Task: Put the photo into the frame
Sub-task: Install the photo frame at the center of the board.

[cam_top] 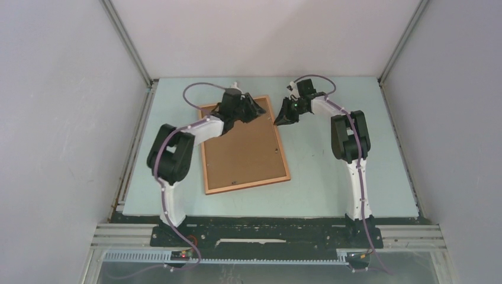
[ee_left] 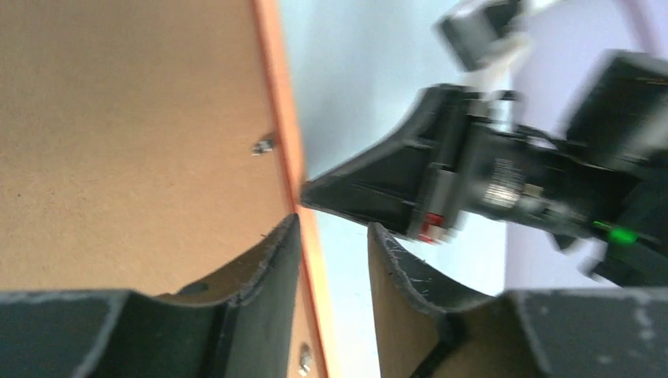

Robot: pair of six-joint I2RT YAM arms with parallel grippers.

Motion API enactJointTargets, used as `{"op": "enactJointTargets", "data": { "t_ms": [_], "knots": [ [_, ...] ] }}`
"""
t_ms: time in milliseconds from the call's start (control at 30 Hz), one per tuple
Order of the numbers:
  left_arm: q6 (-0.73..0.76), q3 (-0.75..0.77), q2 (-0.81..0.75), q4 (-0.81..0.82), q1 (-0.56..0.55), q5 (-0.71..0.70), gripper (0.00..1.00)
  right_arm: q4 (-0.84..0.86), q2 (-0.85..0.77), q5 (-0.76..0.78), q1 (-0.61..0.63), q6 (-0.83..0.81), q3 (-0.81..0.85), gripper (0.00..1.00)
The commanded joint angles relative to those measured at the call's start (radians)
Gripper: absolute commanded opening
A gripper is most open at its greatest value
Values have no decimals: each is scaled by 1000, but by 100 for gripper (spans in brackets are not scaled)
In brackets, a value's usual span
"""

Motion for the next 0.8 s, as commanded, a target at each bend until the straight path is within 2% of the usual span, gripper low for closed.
{"op": "enactJointTargets", "data": {
  "t_ms": [0,133,233,267,367,633,767],
  "knots": [
    [159,-51,-187,-63,2,56,44,-3,-51,10,3,-18,-38,25],
    [121,-111,-204,-115,-18,145,41,1,-97,21,6,-24,-84,30],
    [107,-176,-224,-95,-63,131,40,42,-140,10,6,-17,-137,32],
    [101,-186,-220,-93,-77,129,37,46,-144,7,8,-15,-143,33],
    [84,-193,-186,-91,-105,132,26,35,-140,-2,12,-20,-142,32],
    [79,-149,-93,-128,-158,92,22,20,-142,3,13,-36,-148,27],
    [78,-144,-75,-154,-161,49,4,23,-137,0,17,-37,-147,22]
  ]
}}
